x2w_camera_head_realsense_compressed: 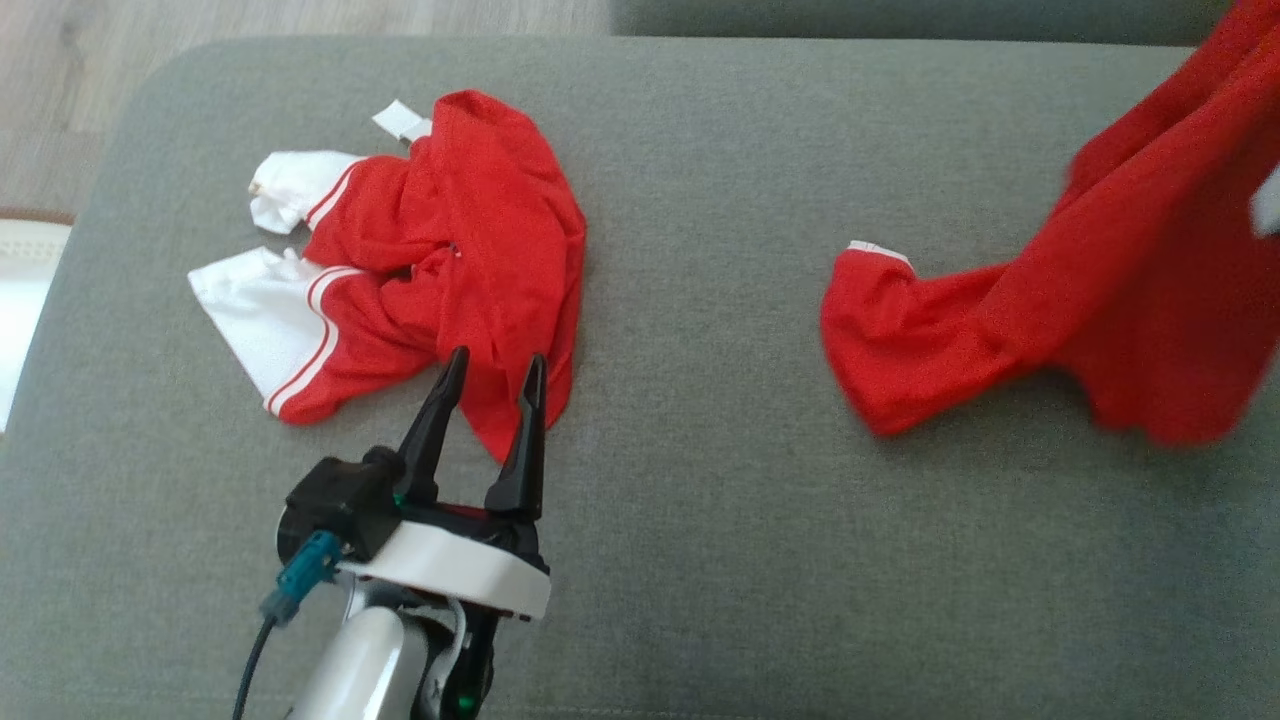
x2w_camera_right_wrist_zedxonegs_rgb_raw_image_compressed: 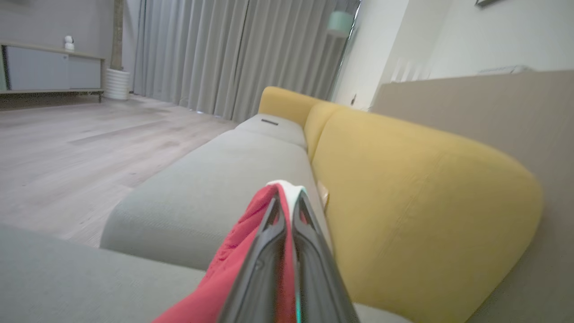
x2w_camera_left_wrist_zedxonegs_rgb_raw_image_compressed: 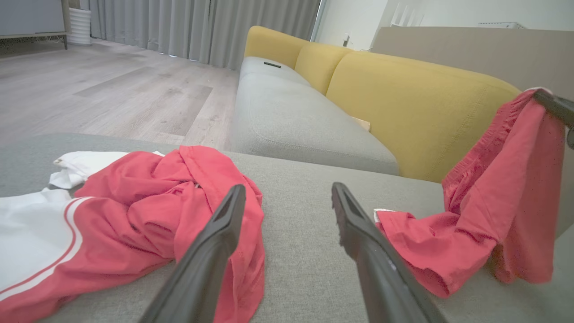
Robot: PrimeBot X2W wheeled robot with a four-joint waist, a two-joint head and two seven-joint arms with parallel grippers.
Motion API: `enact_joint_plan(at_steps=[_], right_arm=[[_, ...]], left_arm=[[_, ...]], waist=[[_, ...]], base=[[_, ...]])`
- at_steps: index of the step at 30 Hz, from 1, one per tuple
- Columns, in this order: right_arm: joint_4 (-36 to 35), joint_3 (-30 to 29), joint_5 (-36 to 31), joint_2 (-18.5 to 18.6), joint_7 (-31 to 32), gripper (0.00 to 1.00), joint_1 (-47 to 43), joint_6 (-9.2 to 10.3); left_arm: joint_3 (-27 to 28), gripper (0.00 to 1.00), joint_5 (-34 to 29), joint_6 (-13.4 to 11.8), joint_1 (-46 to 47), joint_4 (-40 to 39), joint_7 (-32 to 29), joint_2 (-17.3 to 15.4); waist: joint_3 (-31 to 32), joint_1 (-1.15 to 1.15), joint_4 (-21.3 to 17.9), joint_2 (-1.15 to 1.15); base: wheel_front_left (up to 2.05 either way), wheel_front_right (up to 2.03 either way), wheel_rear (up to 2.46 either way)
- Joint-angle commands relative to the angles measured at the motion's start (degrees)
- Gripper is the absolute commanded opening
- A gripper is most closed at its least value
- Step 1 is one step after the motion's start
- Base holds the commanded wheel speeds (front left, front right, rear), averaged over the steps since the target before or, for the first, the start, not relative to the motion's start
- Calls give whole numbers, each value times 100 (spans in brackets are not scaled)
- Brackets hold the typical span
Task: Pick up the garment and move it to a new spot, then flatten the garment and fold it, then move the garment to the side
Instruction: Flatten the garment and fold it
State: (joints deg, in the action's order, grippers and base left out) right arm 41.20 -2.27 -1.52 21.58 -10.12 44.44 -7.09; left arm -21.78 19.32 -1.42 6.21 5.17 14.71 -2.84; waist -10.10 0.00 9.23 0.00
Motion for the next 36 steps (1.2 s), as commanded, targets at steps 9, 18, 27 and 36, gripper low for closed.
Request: enact_joint_plan(at_steps=[9, 18, 27, 36], right_arm=[[-1535, 291, -425, 201, -74, 0, 474, -40], [-1962, 3017, 518, -194, 554, 0, -932, -40], [-1269, 5168, 1474, -431, 757, 0, -1533, -40], [-822, 5460, 1955, -458, 727, 100, -1543, -40]], left_arm=[[94, 100, 31, 11, 40, -187, 29, -4], [85, 100, 6, 27, -111, -162, 29, -4], [52, 100, -1, 44, -95, -117, 29, -4], [173, 100, -6, 6, -103, -153, 29, -4]], waist=[[342, 0, -5, 0], [457, 0, 246, 0], [471, 0, 368, 0], [484, 0, 49, 0]], base=[[0, 0, 0], [0, 0, 0], [0, 0, 0], [0, 0, 0]])
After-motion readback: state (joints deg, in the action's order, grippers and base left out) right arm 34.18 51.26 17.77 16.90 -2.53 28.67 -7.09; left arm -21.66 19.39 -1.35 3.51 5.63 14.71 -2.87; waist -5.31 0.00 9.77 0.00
